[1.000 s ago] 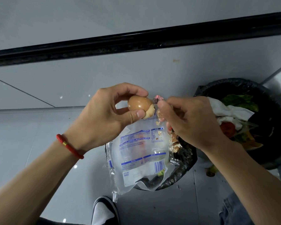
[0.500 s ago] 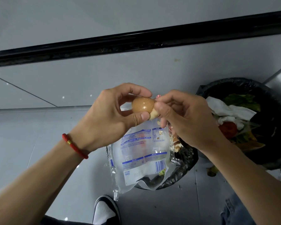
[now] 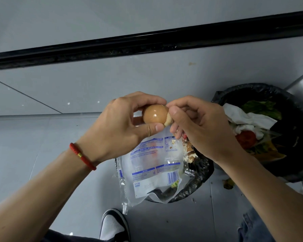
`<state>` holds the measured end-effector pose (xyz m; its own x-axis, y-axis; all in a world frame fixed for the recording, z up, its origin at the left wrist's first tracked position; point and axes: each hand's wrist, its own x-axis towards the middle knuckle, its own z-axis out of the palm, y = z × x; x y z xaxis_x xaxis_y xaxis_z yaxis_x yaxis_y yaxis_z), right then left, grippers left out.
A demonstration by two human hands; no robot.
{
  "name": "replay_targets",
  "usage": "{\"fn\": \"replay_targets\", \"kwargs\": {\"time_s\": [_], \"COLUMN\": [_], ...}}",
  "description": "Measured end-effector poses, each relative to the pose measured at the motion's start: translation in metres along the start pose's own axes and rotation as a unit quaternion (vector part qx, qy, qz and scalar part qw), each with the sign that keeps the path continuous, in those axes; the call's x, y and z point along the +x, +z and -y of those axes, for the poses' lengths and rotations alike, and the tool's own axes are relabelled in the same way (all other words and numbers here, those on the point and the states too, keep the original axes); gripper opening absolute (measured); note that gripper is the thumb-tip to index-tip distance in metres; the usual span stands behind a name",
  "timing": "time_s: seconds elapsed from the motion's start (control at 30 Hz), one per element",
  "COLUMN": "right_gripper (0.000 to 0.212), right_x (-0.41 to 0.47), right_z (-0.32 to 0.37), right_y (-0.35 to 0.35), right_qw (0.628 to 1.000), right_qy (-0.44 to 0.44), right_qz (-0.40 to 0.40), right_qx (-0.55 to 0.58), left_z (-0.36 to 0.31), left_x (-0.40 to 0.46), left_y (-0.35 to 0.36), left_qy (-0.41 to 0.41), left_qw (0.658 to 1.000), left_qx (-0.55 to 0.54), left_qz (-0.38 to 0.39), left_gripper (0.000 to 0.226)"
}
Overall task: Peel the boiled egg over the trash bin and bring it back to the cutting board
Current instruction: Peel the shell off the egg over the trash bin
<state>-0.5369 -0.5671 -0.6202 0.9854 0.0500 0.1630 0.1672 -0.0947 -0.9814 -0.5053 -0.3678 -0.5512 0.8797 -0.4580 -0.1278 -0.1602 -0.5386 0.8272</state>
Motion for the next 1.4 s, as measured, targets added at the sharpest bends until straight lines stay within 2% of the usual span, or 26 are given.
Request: {"fn": "replay_targets", "kwargs": {"time_s": [0.2, 0.47, 0.73, 0.97, 1.3, 1.4], "right_gripper": [0.013, 0.016, 0.016, 0.009, 0.016, 0.014], "right_x": [0.003, 0.004, 0.005, 0.005, 0.004, 0.000], "right_z": [-0.002, -0.005, -0.002, -0.002, -0.003, 0.004], "right_y": [-0.003, 0.000, -0.004, -0.007, -0.014, -0.014], "right_qw": [0.996, 0.997, 0.994, 0.997, 0.998, 0.998], "right_qy": [0.071, 0.059, 0.088, 0.060, 0.049, 0.042], "right_qz": [0.044, 0.029, 0.008, 0.005, -0.025, -0.001], "right_qx": [0.036, 0.034, 0.058, 0.052, -0.041, -0.052], "left_z": [-0.002, -0.001, 0.000, 0.000, -0.005, -0.007], "left_x": [0.000, 0.000, 0.001, 0.001, -0.001, 0.000], "left_y": [-0.002, -0.001, 0.000, -0.001, -0.008, -0.009], "left_qy": [-0.002, 0.006, -0.011, -0.032, -0.030, -0.040], "left_qw": [1.000, 0.999, 1.000, 0.998, 0.995, 0.995], "left_qx": [0.023, 0.045, 0.014, -0.048, -0.096, -0.090], "left_qz": [-0.016, -0.017, -0.013, -0.010, -0.003, -0.006], "left_gripper": [0.039, 0.043, 0.045, 0.045, 0.043, 0.041]}}
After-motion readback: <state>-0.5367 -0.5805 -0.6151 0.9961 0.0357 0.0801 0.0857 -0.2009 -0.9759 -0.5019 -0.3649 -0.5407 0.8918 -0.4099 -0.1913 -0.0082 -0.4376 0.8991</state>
